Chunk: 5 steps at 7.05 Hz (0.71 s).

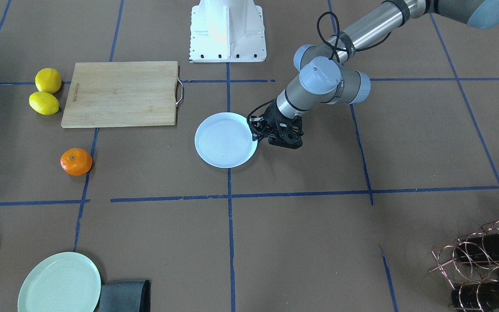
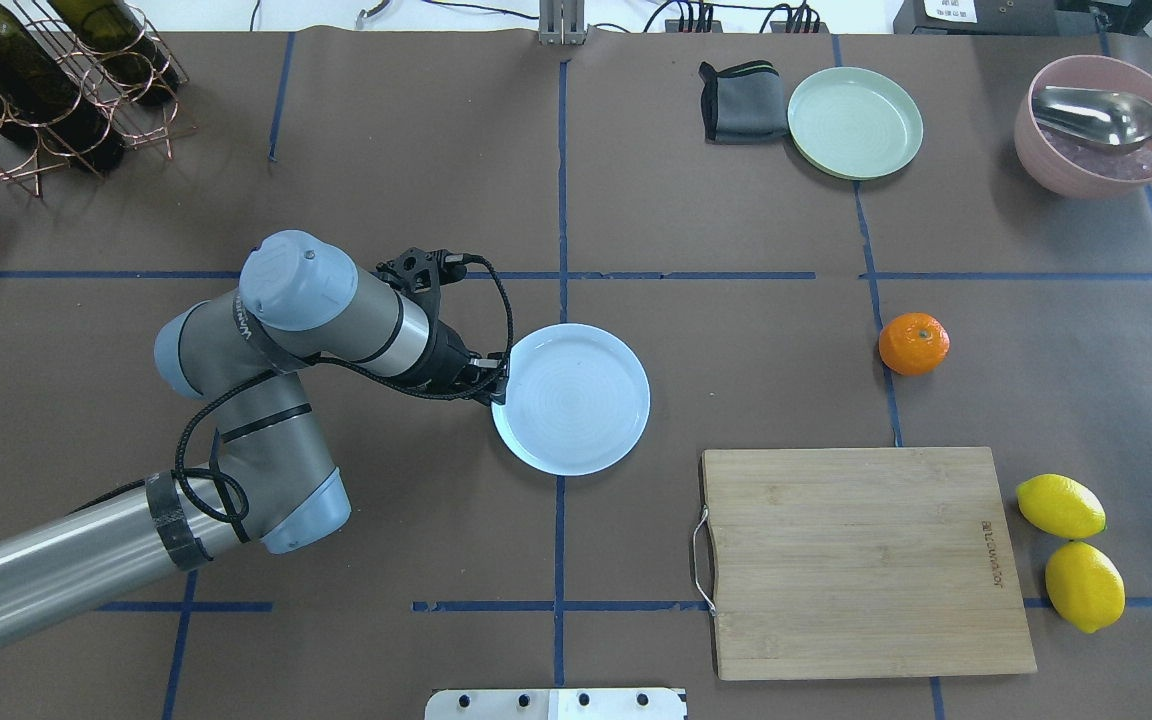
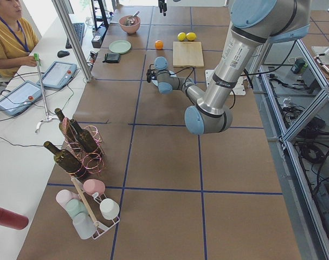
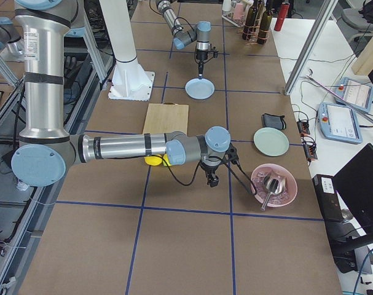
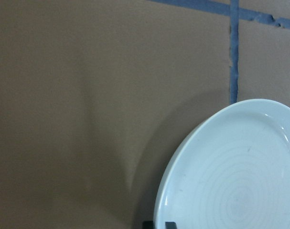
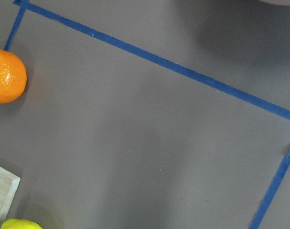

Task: Pick orange to plate
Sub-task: 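Hold the plate with the left gripper while the right gripper reaches the orange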

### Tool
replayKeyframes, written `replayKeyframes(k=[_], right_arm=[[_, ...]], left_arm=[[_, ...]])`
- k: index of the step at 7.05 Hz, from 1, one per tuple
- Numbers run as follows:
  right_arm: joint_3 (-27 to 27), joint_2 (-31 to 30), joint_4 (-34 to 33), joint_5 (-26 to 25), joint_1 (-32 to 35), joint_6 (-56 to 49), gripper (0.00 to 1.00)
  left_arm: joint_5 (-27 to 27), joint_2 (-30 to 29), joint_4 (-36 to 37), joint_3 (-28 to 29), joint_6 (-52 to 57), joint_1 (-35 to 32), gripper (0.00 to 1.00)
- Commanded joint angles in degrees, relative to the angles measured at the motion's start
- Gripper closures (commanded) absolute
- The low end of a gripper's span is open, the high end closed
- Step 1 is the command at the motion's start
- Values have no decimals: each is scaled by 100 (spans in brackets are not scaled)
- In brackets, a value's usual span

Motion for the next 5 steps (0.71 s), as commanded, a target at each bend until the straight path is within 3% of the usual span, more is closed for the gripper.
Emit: replayKeyframes(k=[1,3,5], right_arm=[[1,72,1170,-122,-613,1932,0],[1,527,2131,-656,-1464,4203,0],[63,888,2170,-1588,-2275,4861,0]], left_arm=[[3,18,-266,-20,-9,-77,20],[3,18,-275,-73,-158,-96,19],[160,36,-275,-73,-167,-96,19]])
